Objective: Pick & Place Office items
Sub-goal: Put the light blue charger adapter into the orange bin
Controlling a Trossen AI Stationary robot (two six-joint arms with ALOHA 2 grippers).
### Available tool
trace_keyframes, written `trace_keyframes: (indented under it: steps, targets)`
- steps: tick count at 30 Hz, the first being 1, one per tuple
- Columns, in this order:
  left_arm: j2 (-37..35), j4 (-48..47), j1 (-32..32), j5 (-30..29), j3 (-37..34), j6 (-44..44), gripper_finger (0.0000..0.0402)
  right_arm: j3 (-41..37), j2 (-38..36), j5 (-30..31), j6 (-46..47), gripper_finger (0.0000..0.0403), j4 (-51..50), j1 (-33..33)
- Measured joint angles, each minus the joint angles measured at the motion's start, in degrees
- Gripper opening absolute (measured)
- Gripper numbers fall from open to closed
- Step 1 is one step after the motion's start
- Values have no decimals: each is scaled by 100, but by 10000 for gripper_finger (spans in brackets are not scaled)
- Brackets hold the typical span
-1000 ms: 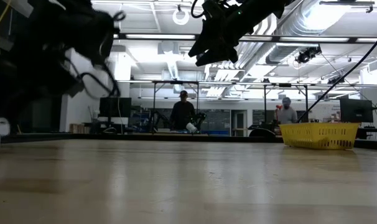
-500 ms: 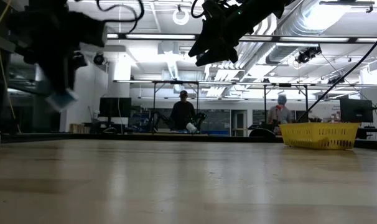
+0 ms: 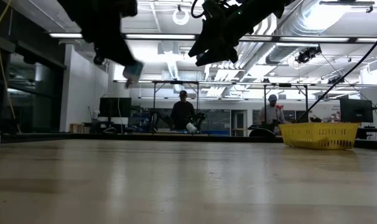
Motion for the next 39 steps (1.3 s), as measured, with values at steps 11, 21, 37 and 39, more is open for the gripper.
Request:
trace_keyframes:
  steps: [11,21,37,39]
  targets:
    - [396,1269,-10,-151,0,677,126,0,0,0,1,210,60,-1]
    - [1135,2995,-482,-33,-2,1136,126,0,0,0,1,210,145,-2]
    - [1270,3471,-513,-599,-4,1300,126,0,0,0,0,210,221,0]
    - [1270,3479,-513,-599,-4,1302,126,0,0,0,2,210,221,0]
